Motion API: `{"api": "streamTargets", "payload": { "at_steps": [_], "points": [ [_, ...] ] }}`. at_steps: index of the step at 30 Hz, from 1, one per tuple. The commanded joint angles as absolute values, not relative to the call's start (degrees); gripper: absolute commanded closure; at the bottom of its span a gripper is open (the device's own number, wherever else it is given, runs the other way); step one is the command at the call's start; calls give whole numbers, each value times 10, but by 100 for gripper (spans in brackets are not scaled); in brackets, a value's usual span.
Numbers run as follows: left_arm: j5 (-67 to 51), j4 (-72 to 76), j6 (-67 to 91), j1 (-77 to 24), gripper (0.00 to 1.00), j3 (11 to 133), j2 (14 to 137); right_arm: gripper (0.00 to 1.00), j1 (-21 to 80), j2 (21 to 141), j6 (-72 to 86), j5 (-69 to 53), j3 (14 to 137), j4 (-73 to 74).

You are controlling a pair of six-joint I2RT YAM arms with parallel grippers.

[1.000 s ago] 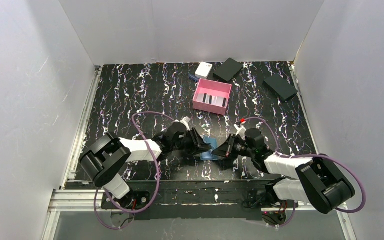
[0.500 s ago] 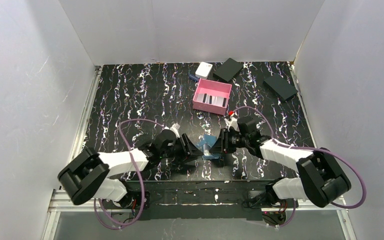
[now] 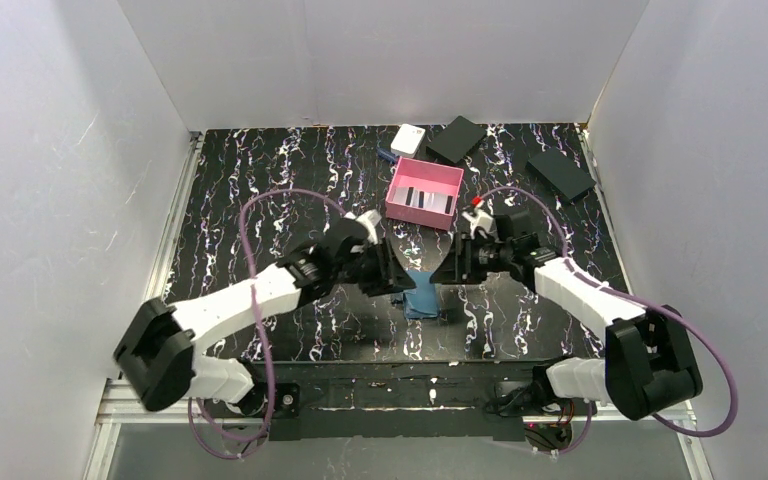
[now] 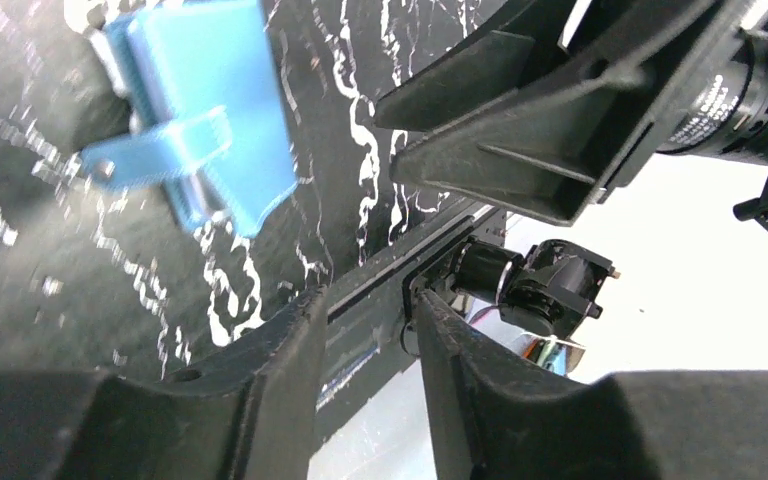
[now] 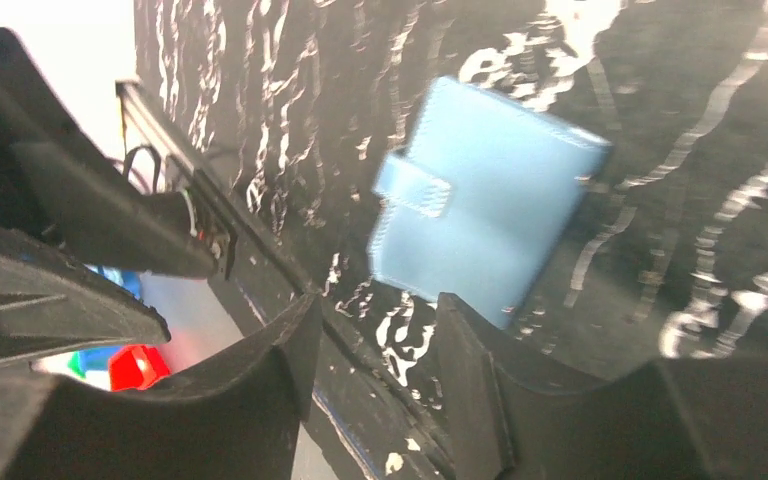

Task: Put the credit cards into the card holder
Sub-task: Turn over the card holder at the center of the board.

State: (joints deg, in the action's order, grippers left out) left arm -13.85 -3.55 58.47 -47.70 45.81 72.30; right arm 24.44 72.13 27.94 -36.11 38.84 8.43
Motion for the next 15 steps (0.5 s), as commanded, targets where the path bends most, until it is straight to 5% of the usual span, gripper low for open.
{"api": "streamTargets", "payload": {
  "at_steps": [1,8,15],
  "points": [
    [-186,-66,530,-475,71,546,837,48,173,757,271,-407,368,100],
    [-210,-56,512,-476,82,629,987,42,168,803,274,-429,338,36],
    [-165,-56,507,-474,88,568,986,38,169,837,288,-457,307,-28]
  ]
}}
